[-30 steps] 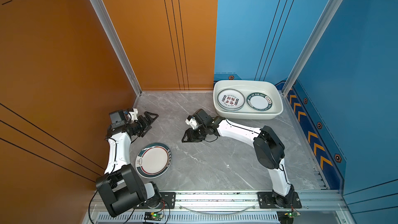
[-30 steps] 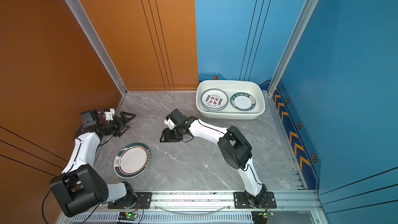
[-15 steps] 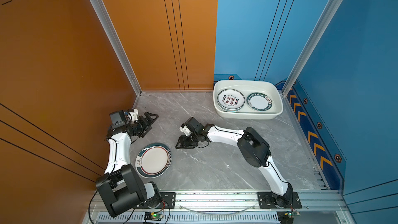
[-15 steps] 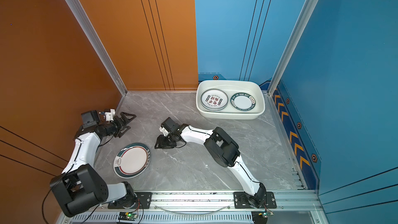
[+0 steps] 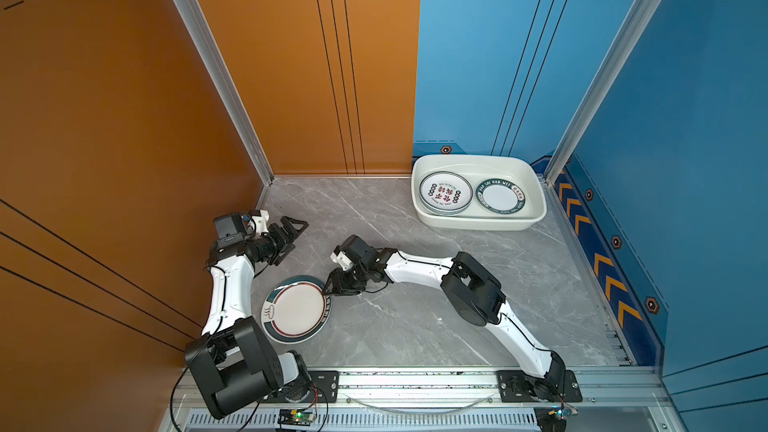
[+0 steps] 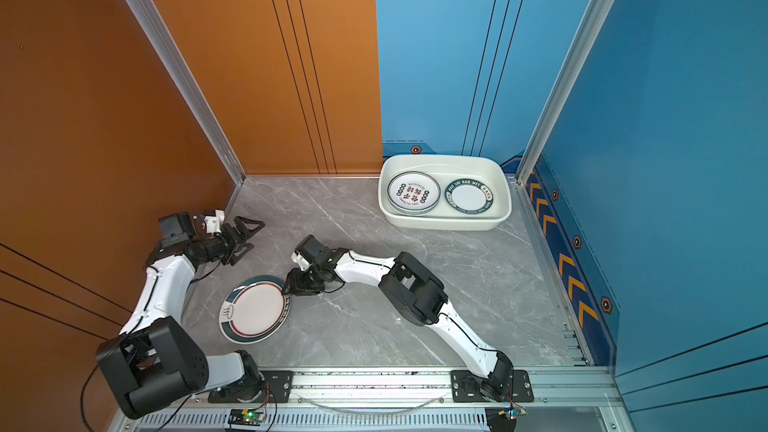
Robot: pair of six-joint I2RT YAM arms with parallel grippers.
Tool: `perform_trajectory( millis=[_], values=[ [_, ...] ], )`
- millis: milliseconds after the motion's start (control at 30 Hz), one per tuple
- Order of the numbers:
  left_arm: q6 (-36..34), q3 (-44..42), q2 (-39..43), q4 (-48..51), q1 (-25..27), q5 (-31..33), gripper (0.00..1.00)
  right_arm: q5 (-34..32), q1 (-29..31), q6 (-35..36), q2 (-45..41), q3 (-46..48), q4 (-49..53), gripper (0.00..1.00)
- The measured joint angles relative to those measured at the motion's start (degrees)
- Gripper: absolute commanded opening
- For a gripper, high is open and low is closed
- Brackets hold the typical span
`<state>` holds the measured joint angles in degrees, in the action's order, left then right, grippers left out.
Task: Place the plates into the plastic bin on the countertop
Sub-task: 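Reach the right gripper to the red-and-green-rimmed plate and grasp its edge, then drag the plate toward the bin with right while left moves toward it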
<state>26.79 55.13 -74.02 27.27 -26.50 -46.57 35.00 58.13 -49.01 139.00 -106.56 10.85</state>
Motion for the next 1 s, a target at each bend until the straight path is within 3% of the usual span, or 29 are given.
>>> perform_trajectory(
  millis=[167, 500, 867, 1000],
  values=[
    [0.0, -0.2, 0.0, 0.0, 0.0, 0.0, 0.98, 0.6, 0.4, -1.1, 1.3, -1.3, -0.9, 0.44],
    [0.0, -0.3, 0.0, 0.0, 0.0, 0.0, 0.98, 1.0, 0.8, -3.0, 3.1, -1.9, -2.5, 0.20],
    [-0.1, -0.3, 0.0, 0.0, 0.0, 0.0, 0.98, 1.3, 1.0, -2.9, 3.2, -2.0, -2.6, 0.01],
    [-0.4, -0.7, 0.0, 0.0, 0.0, 0.0, 0.98, 1.3, 1.0, -2.9, 3.2, -2.0, -2.6, 0.00]
  ],
)
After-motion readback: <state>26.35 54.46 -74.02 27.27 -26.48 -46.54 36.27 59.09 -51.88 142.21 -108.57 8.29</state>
